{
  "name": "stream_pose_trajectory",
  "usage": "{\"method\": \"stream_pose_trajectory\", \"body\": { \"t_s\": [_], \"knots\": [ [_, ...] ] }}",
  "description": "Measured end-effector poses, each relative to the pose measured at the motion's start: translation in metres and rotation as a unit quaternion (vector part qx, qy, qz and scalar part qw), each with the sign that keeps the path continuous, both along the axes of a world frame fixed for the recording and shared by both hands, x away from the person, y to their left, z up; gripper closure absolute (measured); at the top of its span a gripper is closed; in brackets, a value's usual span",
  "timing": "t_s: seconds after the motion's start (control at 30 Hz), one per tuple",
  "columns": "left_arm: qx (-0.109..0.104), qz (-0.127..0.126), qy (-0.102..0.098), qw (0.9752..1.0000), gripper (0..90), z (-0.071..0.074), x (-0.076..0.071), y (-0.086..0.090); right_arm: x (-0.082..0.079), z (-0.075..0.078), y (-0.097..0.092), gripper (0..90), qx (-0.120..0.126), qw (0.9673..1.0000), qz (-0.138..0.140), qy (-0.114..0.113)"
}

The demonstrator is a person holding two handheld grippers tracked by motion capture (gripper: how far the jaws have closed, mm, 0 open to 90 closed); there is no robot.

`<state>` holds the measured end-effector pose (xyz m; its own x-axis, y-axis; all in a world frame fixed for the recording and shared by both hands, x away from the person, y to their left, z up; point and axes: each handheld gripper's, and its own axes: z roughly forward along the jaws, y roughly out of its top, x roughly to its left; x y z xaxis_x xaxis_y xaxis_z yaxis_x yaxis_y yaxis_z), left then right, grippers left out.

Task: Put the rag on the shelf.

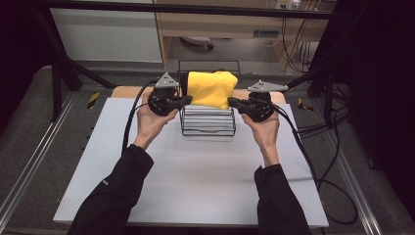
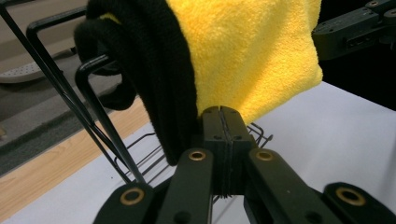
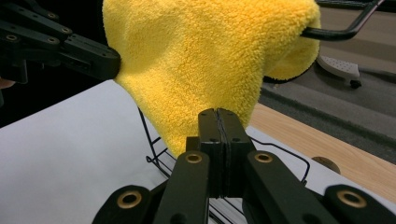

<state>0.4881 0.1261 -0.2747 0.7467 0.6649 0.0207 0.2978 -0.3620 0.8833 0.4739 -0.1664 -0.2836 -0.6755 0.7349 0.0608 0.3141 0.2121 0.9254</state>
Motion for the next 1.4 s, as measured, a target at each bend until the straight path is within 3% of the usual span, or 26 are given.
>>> {"method": "stream_pose_trajectory", "body": {
  "t_s": [0.13,0.27,0.37,0.53,0.7,0.77,0.87,1.17,1.4],
  "knots": [
    [-0.003,-0.006,-0.002,1.0,89.1,0.0,0.0,0.001,-0.002,-0.001,-0.001,85.2,0.003,0.9999,0.007,-0.013],
    [-0.008,-0.017,0.0,0.9998,82.1,0.004,-0.007,0.007,-0.012,0.005,-0.006,79.4,0.017,0.9994,0.016,-0.025],
    [-0.008,-0.016,0.001,0.9998,72.4,0.008,-0.016,0.015,-0.023,0.01,-0.012,68.1,0.025,0.9989,0.025,-0.031],
    [0.009,-0.015,0.007,0.9998,53.4,0.003,-0.03,0.029,-0.04,0.013,-0.02,44.7,0.016,0.9993,0.02,-0.028],
    [0.019,-0.02,0.024,0.9993,38.8,-0.02,-0.045,0.045,-0.052,0.007,-0.028,24.1,0.022,0.9995,0.018,-0.016],
    [0.025,-0.016,0.026,0.9992,33.0,-0.03,-0.049,0.051,-0.055,0.001,-0.032,17.9,0.013,0.9998,0.012,-0.01],
    [0.023,-0.017,0.031,0.9991,28.2,-0.045,-0.056,0.06,-0.058,-0.009,-0.039,11.9,0.024,0.9997,0.006,0.002],
    [0.021,-0.003,0.044,0.9988,11.4,-0.092,-0.076,0.081,-0.069,-0.051,-0.051,2.8,0.009,0.9991,0.006,0.041],
    [0.026,0.012,0.054,0.9981,7.3,-0.122,-0.088,0.098,-0.079,-0.085,-0.061,0.7,-0.016,0.9979,-0.002,0.063]
  ]
}}
